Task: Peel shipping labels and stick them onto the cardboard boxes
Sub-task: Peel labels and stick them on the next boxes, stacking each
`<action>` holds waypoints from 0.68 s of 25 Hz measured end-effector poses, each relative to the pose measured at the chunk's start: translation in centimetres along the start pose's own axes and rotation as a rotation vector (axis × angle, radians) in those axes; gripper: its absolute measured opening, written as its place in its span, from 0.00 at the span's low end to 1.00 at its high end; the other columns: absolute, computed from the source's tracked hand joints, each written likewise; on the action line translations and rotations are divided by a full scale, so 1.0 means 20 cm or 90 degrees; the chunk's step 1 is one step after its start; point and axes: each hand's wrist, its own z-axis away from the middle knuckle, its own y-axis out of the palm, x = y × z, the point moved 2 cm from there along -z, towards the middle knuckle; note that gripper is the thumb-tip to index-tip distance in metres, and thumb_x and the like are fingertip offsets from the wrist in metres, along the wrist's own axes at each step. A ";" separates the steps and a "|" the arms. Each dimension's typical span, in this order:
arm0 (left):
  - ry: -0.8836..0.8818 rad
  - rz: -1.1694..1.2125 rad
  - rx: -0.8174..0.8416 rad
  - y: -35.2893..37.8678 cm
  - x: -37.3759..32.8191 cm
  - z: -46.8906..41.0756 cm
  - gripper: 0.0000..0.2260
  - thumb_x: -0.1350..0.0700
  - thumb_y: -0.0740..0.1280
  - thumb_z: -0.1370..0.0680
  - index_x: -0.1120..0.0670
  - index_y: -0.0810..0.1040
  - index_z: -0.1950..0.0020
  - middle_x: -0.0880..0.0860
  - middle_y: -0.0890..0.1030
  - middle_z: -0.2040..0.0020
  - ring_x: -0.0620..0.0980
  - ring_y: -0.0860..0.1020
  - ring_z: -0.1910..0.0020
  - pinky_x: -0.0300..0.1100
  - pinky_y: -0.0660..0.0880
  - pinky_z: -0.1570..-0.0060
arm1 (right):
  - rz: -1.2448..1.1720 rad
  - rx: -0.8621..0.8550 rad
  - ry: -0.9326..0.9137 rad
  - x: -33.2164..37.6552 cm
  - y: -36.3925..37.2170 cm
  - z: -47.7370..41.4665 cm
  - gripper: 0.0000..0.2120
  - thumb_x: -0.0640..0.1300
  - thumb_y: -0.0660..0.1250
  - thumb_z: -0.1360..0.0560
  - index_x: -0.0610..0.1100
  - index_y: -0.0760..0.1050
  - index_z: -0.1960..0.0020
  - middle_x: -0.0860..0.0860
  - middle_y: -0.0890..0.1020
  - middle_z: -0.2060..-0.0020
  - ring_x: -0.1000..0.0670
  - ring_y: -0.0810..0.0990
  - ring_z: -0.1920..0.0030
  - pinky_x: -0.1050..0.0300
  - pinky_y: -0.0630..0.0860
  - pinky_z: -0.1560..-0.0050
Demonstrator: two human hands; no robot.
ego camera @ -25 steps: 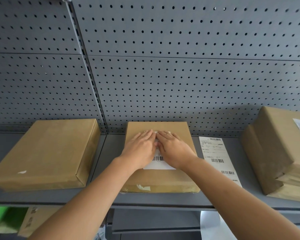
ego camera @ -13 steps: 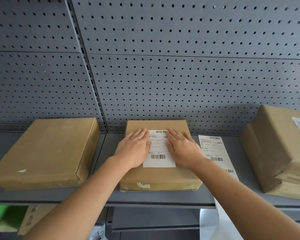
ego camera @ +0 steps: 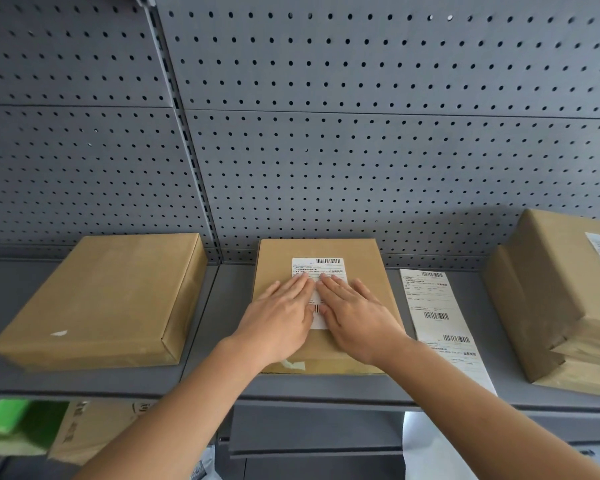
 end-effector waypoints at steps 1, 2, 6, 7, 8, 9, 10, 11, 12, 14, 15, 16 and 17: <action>-0.004 -0.004 -0.001 0.00 0.01 0.00 0.26 0.48 0.46 0.13 0.54 0.48 0.16 0.50 0.48 0.15 0.43 0.46 0.17 0.45 0.45 0.19 | 0.003 0.001 0.006 -0.01 0.00 0.00 0.33 0.57 0.36 0.21 0.47 0.54 0.19 0.52 0.57 0.20 0.53 0.53 0.20 0.50 0.45 0.22; -0.010 -0.007 0.002 0.00 0.02 0.01 0.26 0.48 0.46 0.13 0.53 0.48 0.16 0.50 0.48 0.15 0.43 0.46 0.17 0.45 0.45 0.19 | 0.004 0.003 0.014 -0.01 -0.01 0.01 0.33 0.58 0.35 0.21 0.47 0.54 0.19 0.52 0.56 0.20 0.54 0.53 0.21 0.49 0.46 0.21; -0.043 -0.014 0.020 0.00 0.06 0.04 0.26 0.46 0.44 0.13 0.52 0.45 0.16 0.49 0.46 0.15 0.44 0.45 0.17 0.45 0.45 0.19 | 0.002 0.009 0.058 -0.06 -0.03 0.06 0.26 0.54 0.44 0.16 0.48 0.54 0.19 0.54 0.55 0.20 0.55 0.52 0.21 0.48 0.45 0.21; -0.051 -0.017 0.024 0.00 0.07 0.06 0.26 0.46 0.43 0.13 0.52 0.45 0.16 0.49 0.46 0.15 0.44 0.45 0.17 0.45 0.44 0.19 | -0.001 0.005 0.067 -0.08 -0.04 0.07 0.25 0.53 0.45 0.15 0.48 0.54 0.19 0.54 0.55 0.20 0.55 0.52 0.20 0.48 0.45 0.21; -0.058 -0.019 0.026 -0.01 0.09 0.07 0.26 0.46 0.43 0.13 0.52 0.44 0.16 0.49 0.45 0.15 0.44 0.45 0.17 0.45 0.44 0.19 | -0.006 0.004 0.076 -0.09 -0.04 0.08 0.25 0.52 0.46 0.15 0.47 0.54 0.19 0.53 0.56 0.20 0.55 0.51 0.20 0.48 0.45 0.21; -0.065 -0.019 0.026 -0.01 0.10 0.08 0.26 0.46 0.42 0.13 0.52 0.44 0.16 0.49 0.45 0.15 0.44 0.44 0.17 0.45 0.43 0.19 | -0.015 0.006 0.084 -0.10 -0.05 0.09 0.26 0.52 0.46 0.15 0.47 0.54 0.19 0.53 0.56 0.20 0.54 0.51 0.20 0.48 0.45 0.21; -0.072 -0.012 0.025 -0.02 0.10 0.09 0.26 0.46 0.42 0.13 0.52 0.43 0.16 0.49 0.45 0.15 0.44 0.44 0.17 0.45 0.43 0.19 | -0.023 0.009 0.090 -0.10 -0.05 0.10 0.26 0.53 0.46 0.15 0.46 0.54 0.19 0.53 0.55 0.20 0.54 0.51 0.20 0.49 0.45 0.21; -0.074 -0.003 0.020 -0.03 0.10 0.11 0.26 0.47 0.42 0.13 0.52 0.43 0.16 0.49 0.44 0.15 0.44 0.44 0.17 0.44 0.43 0.19 | -0.030 0.007 0.089 -0.10 -0.05 0.11 0.27 0.54 0.44 0.16 0.46 0.54 0.19 0.52 0.55 0.20 0.54 0.51 0.20 0.49 0.44 0.21; -0.068 0.006 0.009 -0.04 0.07 0.13 0.26 0.47 0.43 0.13 0.52 0.43 0.16 0.49 0.44 0.15 0.44 0.44 0.17 0.44 0.42 0.19 | -0.033 -0.003 0.077 -0.08 -0.06 0.13 0.29 0.57 0.41 0.17 0.46 0.55 0.19 0.52 0.56 0.20 0.54 0.52 0.20 0.51 0.44 0.21; -0.032 0.028 -0.010 -0.05 -0.01 0.18 0.26 0.47 0.44 0.13 0.52 0.43 0.16 0.48 0.44 0.16 0.42 0.43 0.18 0.44 0.42 0.19 | -0.035 -0.017 0.034 -0.01 -0.06 0.17 0.35 0.62 0.35 0.20 0.48 0.55 0.20 0.53 0.57 0.20 0.54 0.52 0.21 0.53 0.43 0.22; -0.009 0.033 -0.015 -0.05 -0.05 0.21 0.26 0.47 0.44 0.13 0.52 0.44 0.16 0.47 0.43 0.16 0.41 0.43 0.18 0.44 0.42 0.19 | -0.034 -0.015 0.011 0.03 -0.06 0.20 0.35 0.63 0.34 0.21 0.48 0.55 0.20 0.53 0.57 0.20 0.55 0.53 0.21 0.54 0.43 0.22; 0.011 0.031 -0.017 -0.04 -0.09 0.24 0.26 0.48 0.44 0.13 0.52 0.44 0.16 0.47 0.44 0.16 0.41 0.43 0.18 0.44 0.42 0.19 | -0.033 -0.016 -0.009 0.07 -0.04 0.23 0.34 0.62 0.36 0.20 0.49 0.55 0.19 0.53 0.57 0.20 0.55 0.53 0.21 0.54 0.43 0.22; 0.022 0.023 -0.014 -0.02 -0.12 0.26 0.26 0.48 0.44 0.13 0.53 0.45 0.16 0.47 0.44 0.16 0.41 0.43 0.18 0.44 0.42 0.19 | -0.031 -0.018 -0.026 0.10 -0.02 0.26 0.32 0.60 0.38 0.19 0.48 0.55 0.19 0.53 0.58 0.20 0.55 0.53 0.21 0.55 0.43 0.22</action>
